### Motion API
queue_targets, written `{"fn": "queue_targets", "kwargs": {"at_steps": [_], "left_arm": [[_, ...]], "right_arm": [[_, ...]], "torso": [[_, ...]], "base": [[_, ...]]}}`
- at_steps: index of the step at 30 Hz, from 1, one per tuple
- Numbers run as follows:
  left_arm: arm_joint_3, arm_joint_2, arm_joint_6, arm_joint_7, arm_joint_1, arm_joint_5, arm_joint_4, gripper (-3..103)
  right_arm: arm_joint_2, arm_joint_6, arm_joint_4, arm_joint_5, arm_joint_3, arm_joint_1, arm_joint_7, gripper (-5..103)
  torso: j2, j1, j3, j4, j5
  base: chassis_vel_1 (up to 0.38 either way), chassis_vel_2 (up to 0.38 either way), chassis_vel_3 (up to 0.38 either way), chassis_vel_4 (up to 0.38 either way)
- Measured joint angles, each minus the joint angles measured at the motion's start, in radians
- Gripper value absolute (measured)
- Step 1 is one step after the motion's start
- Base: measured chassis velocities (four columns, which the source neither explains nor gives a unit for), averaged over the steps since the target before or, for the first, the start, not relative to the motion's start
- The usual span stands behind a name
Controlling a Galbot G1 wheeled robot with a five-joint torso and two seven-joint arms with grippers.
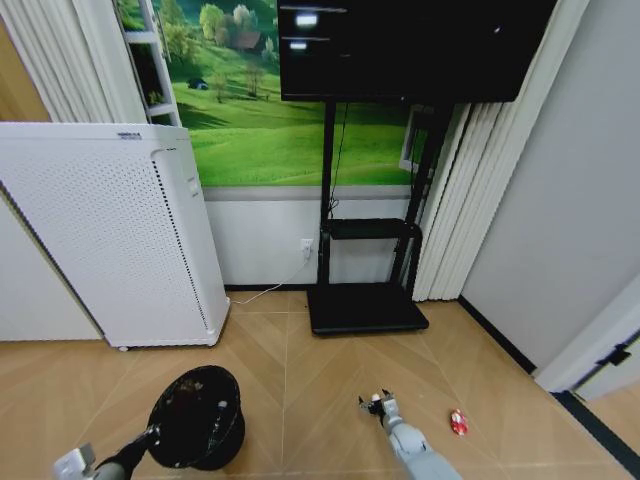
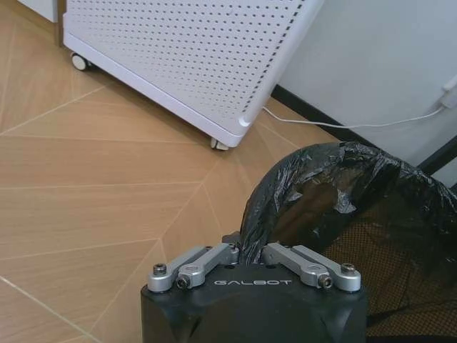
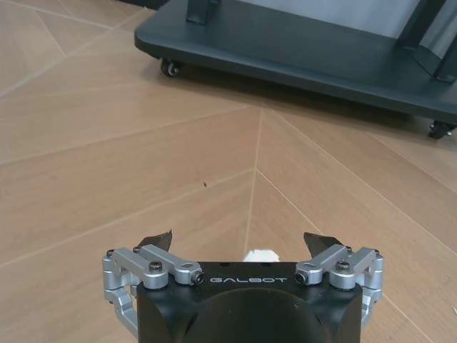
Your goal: Pick up the trash bin and place the garbage on the floor into it.
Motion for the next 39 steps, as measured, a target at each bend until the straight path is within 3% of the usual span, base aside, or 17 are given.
{"fn": "queue_targets", "kwargs": {"at_steps": [7,11,14,17,18,21,22,28,34,39], "left_arm": [[0.030,0.007,0.002,-0.018,-0.027,-0.011,-0.012,4],[0.037,0.009,0.002,-0.024,-0.037,-0.014,-0.011,4],[0.038,0.010,0.002,-0.025,-0.037,-0.015,-0.012,4],[0.033,0.009,0.003,-0.025,-0.030,-0.020,-0.015,4],[0.033,0.009,0.003,-0.025,-0.030,-0.020,-0.015,4],[0.033,0.009,0.003,-0.021,-0.027,-0.017,-0.004,4],[0.033,0.009,0.003,-0.021,-0.027,-0.017,-0.004,4],[0.035,0.009,0.004,-0.006,-0.025,-0.004,0.005,4],[0.036,0.009,0.007,0.010,-0.020,0.014,0.013,4],[0.053,0.023,0.009,0.026,-0.035,0.039,0.032,4]], "right_arm": [[0.013,-0.006,-0.047,-0.029,0.011,0.003,0.036,102],[0.016,-0.006,-0.070,-0.033,0.011,-0.002,0.034,98],[0.021,0.005,-0.088,-0.038,0.013,-0.002,0.030,89],[0.032,0.023,-0.106,-0.044,0.017,-0.008,0.026,73],[0.032,0.023,-0.106,-0.044,0.017,-0.008,0.026,73],[0.041,0.021,-0.099,-0.031,0.026,-0.014,0.032,56],[0.041,0.021,-0.099,-0.031,0.026,-0.014,0.032,56],[0.038,0.011,-0.084,0.003,0.033,-0.016,0.050,30],[0.023,-0.008,-0.029,0.045,0.037,-0.037,0.052,19],[-0.005,-0.026,0.080,0.125,0.046,-0.086,0.043,19]], "torso": [[0.000,0.000,0.000,0.0000,-0.0001],[0.000,0.000,0.000,-0.0002,-0.0001],[0.000,0.000,0.000,-0.0001,-0.0001],[0.000,0.000,0.000,0.0001,-0.0001],[0.000,0.000,0.000,0.0001,-0.0001],[0.000,0.000,0.000,0.0001,-0.0003],[0.000,0.000,0.000,0.0001,-0.0003],[0.000,0.000,0.000,0.0000,0.0000],[0.000,0.000,0.000,0.0001,0.0002],[0.000,0.000,0.000,0.0003,-0.0001]], "base": [[0.000,0.000,0.000,0.000],[0.000,0.000,0.000,0.000],[0.000,0.000,0.000,0.000],[0.000,0.000,0.000,0.000],[0.000,0.000,0.000,0.000],[0.000,0.000,0.000,0.000],[0.000,0.000,0.000,0.000],[0.000,0.000,0.000,0.000],[0.000,0.000,0.000,0.000],[0.000,0.000,0.000,0.000]]}}
